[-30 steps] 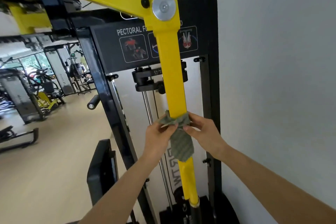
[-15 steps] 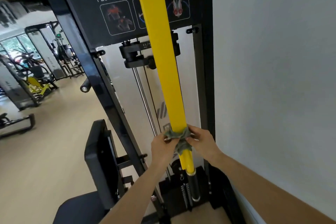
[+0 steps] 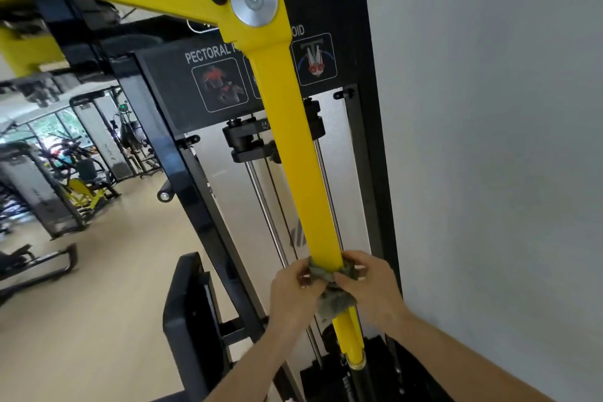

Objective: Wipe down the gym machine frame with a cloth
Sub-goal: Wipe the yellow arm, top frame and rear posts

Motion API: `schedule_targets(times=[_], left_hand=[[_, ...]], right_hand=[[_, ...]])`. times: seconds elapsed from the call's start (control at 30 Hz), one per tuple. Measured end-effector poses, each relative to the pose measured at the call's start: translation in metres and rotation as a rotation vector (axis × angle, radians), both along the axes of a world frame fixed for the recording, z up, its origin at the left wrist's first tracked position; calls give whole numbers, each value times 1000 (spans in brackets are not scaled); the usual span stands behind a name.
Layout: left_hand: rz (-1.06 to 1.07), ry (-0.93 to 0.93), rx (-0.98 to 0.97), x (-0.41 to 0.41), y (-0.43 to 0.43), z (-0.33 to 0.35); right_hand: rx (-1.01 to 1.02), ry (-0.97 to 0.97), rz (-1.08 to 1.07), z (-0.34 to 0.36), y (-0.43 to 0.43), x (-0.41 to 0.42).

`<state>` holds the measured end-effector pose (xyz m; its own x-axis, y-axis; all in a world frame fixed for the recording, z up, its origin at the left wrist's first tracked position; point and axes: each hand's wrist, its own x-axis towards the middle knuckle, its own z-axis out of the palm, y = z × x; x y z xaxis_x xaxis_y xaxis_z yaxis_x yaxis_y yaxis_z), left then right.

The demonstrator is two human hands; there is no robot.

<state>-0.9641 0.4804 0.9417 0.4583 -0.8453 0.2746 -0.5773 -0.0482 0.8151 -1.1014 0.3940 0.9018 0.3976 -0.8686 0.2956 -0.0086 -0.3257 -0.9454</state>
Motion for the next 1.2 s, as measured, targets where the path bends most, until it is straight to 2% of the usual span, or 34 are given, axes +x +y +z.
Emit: schedule_targets(times=[0.13,0.33,0.57,0.67,0.9,1.1,1.2], left_hand=[[-20,-79,-91,9,-11,40],[42,-78,-261,16,-17,67],[50,-58,-376,17,-16,107],[68,-105,-453,17,-16,130],[84,-153,-777,0,-10,210],[65,-264,-1034,-17,-1,288],[102,-443,-1068,-18,1,320]], right_hand=[[-142,67,18,31,-19,2],[-264,-44,15,81,-34,6],[-268,-115,74,126,-39,1],[-301,-187,83,156,-40,1],[-482,-347,4,248,-38,-4],[-687,-491,-126,333,-20,-3],[-766,-487,-151,364,-16,0]])
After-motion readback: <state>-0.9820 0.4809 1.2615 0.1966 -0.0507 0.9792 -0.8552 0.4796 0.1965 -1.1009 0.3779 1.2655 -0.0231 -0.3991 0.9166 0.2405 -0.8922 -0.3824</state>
